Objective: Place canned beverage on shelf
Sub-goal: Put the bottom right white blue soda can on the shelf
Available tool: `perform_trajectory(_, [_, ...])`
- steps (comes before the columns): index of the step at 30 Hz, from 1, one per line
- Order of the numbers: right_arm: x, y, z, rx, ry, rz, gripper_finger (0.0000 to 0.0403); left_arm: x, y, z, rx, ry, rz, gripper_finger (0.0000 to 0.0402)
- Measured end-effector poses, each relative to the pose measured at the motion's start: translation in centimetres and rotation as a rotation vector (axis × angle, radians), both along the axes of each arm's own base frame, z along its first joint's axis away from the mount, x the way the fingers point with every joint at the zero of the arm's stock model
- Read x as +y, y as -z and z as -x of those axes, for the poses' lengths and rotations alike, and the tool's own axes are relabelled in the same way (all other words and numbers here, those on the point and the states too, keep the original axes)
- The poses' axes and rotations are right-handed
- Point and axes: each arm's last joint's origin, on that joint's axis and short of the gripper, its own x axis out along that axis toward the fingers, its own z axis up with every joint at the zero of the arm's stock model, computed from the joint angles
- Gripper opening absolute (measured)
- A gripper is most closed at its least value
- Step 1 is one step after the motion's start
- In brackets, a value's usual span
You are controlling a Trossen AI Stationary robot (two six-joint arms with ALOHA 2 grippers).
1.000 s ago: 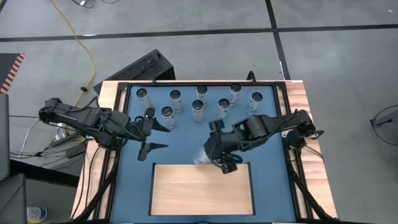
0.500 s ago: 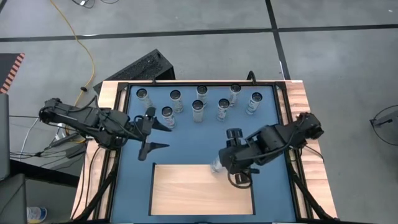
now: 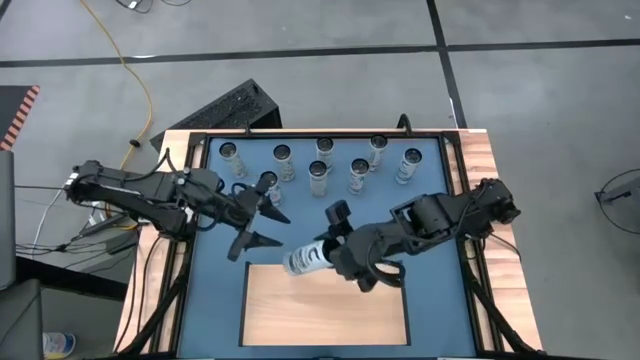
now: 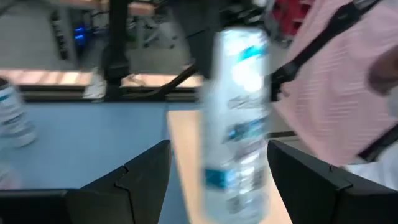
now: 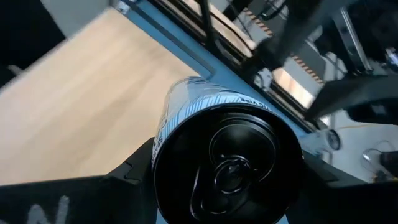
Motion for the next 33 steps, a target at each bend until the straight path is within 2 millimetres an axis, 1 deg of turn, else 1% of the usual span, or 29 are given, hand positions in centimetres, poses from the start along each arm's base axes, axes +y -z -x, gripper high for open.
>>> perform_trajectory(2, [-0.4,0.0,-0.3,-0.005,0.009,0.003,0.0233,0.0,-0.1,-0.1,-0.007,0.049,0.018,0.0254])
perform_trajectory(5, [-0.9,-0.3,-0.8,-0.041,0.003,0.005,0.0233,0.2,-0.1,-0.6,-0.022,0.075,0.029,0.0254])
perform_trajectory(11, [-0.8,-0.7,-1.0,-0.088,-0.042,0.042,0.0233,1.0,0.4,-1.2,0.006,0.069,0.035,0.0254])
perform_trajectory(15, [-0.9,-0.7,-1.2,-0.097,-0.051,0.041,0.0233,1.3,0.3,-1.6,-0.011,0.117,0.057,0.0254])
perform_trajectory(18, [-1.1,-0.4,-1.7,-0.091,-0.058,0.027,0.0233,1.5,0.4,-2.1,-0.020,0.176,0.083,0.0254])
perform_trajectory(23, [-1.6,-0.2,-2.0,-0.083,-0.068,0.030,0.0233,1.4,0.7,-2.6,-0.009,0.252,0.103,0.0254])
perform_trajectory(26, [-1.5,0.0,-2.2,-0.094,-0.082,0.037,0.0233,1.3,0.9,-2.9,-0.008,0.299,0.111,0.0254])
perform_trajectory(33, [-1.9,0.0,-2.4,-0.094,-0.116,0.044,0.0233,1.2,1.3,-3.5,-0.002,0.324,0.115,0.0254])
